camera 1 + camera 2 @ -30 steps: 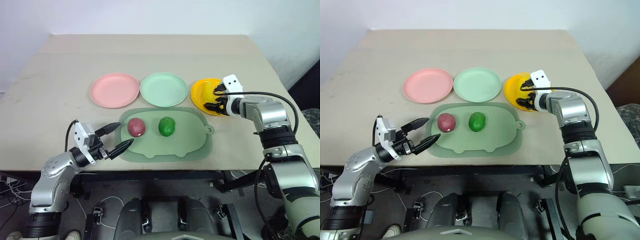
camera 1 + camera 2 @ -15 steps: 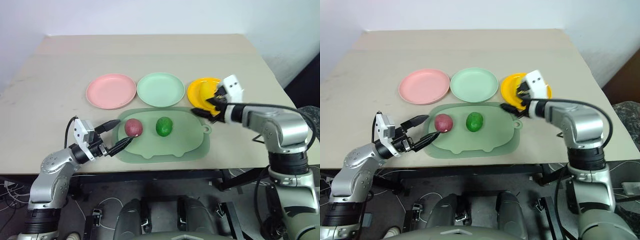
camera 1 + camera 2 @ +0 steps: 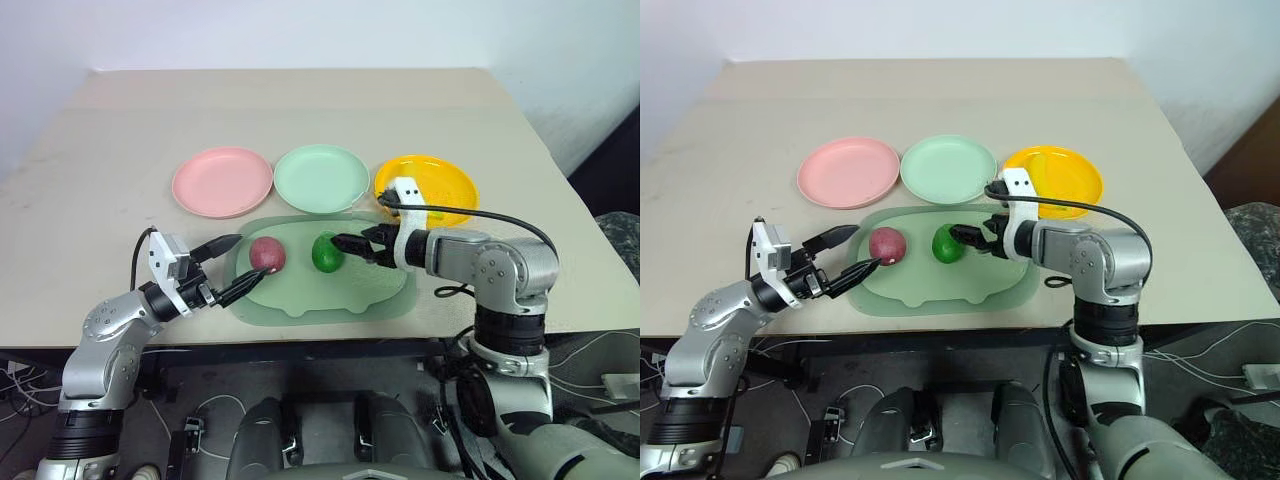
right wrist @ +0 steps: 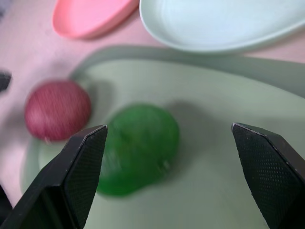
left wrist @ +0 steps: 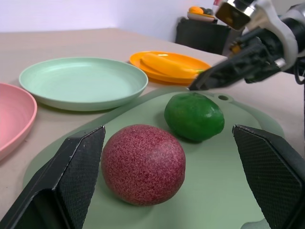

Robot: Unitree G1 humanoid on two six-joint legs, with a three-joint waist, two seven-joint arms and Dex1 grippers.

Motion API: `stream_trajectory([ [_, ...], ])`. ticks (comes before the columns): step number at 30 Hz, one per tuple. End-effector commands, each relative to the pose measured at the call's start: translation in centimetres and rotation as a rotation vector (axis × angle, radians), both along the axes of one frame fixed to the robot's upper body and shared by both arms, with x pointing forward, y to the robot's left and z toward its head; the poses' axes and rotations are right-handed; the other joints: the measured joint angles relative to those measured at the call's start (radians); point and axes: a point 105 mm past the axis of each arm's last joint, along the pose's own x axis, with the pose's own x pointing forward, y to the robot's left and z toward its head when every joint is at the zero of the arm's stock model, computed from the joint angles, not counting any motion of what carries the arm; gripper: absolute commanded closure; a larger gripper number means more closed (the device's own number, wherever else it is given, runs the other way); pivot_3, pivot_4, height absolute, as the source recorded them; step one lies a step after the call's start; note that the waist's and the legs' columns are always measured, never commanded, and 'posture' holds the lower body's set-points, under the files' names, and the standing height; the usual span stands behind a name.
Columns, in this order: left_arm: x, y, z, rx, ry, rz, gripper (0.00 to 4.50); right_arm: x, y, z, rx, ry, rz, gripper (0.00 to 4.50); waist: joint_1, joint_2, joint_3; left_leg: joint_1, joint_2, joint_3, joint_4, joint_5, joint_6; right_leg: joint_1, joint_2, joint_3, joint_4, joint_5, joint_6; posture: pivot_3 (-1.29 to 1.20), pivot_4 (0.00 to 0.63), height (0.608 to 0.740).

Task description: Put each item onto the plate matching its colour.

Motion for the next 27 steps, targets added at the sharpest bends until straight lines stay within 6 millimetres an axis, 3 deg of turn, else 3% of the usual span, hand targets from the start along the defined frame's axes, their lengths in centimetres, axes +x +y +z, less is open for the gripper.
stream_trajectory([
  [1,-0.2,0.1,0.4,0.006,-0.025,0.004,0.00,0.2,0.3,1.0,0.027,0.001,-0.009,0.08,0.002,0.000,0.000,-0.001,0.000,0.000,0.000,0.000,0.000,-0.001,0.000,0.000,0.000,0.000,0.000,0.00,0.150,0.695],
  [17,-0.4,-0.1,0.9,-0.012,-0.033,0.025,0.00,-1.2,3.4,-1.0,-0.010,0.063,0.091,0.08,0.000,0.000,0.000,-0.006,-0.001,0.001,0.001,0.001,-0.001,-0.007,0.000,0.000,0.003,0.000,0.000,0.00,0.150,0.695],
  [20,-0.4,-0.1,1.0,-0.012,-0.034,0.025,0.00,-1.2,3.3,-1.0,-0.039,0.040,0.097,0.71,-0.001,0.000,0.000,-0.006,-0.001,0.001,0.001,0.001,-0.001,-0.007,0.000,0.000,0.003,0.000,0.000,0.00,0.150,0.695],
  [23,-0.5,-0.2,1.1,-0.015,-0.035,0.027,0.00,-1.5,3.1,-0.1,-0.062,-0.002,0.131,1.68,0.000,0.000,0.000,-0.006,-0.001,0.001,0.001,0.001,-0.001,-0.007,0.000,0.000,0.003,0.000,0.000,0.00,0.150,0.695],
  [27,-0.4,-0.1,1.4,-0.019,-0.041,0.037,0.00,-1.4,2.9,2.7,-0.033,-0.099,0.184,1.85,0.000,0.000,0.000,-0.006,-0.002,0.000,0.001,0.001,-0.001,-0.007,0.000,0.000,0.003,0.000,0.000,0.00,0.150,0.695],
])
